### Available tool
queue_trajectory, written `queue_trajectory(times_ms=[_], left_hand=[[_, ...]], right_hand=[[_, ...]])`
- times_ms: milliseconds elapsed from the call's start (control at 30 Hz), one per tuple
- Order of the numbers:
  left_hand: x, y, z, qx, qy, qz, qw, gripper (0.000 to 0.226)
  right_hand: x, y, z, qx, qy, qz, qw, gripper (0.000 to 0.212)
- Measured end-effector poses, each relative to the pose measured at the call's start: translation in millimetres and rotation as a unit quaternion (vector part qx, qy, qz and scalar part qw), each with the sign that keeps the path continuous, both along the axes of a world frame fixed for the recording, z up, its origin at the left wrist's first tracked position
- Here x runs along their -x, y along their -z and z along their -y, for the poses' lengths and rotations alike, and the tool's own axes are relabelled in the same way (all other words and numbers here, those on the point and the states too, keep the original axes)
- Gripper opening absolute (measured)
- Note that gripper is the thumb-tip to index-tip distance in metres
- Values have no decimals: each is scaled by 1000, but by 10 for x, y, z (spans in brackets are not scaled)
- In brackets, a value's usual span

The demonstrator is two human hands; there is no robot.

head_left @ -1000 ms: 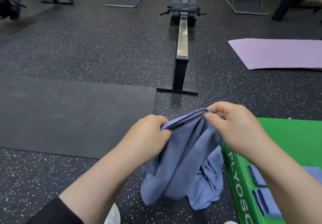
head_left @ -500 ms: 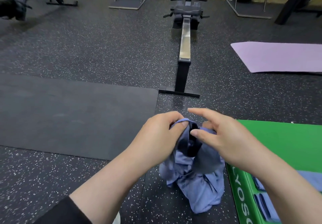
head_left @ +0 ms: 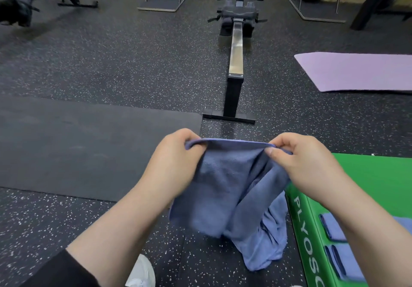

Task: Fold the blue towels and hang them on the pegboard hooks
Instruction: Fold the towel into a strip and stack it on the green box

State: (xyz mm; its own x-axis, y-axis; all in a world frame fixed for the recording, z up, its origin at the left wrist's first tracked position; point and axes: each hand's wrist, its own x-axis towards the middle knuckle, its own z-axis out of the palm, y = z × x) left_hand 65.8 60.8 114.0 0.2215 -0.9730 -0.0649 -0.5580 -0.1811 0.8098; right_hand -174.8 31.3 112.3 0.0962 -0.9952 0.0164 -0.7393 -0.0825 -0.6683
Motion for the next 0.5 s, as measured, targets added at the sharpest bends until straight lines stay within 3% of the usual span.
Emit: queue_trajectory(times_ms=[67,200,267,333,500], left_hand=[[-12,3,-5,15,-7,-40,999,31],[7,29,-36,33,-13,-118,992,30],[16,31,-48,48,-24,-160,986,28],[25,16,-53,59,-43,-189,979,28],[56,-15,-76,60,-86,-235,966,47]], right_hand=[[15,-20,-10,-3,0,-26,1000,17],[-6,-72,-39,-17,-11,-70,997,6],[-3,-98,-56,-49,-4,-78,996,42],[7,-124,-60,-75,14,-93,993,58],[75,-97,-58,-84,41,-176,980,41]])
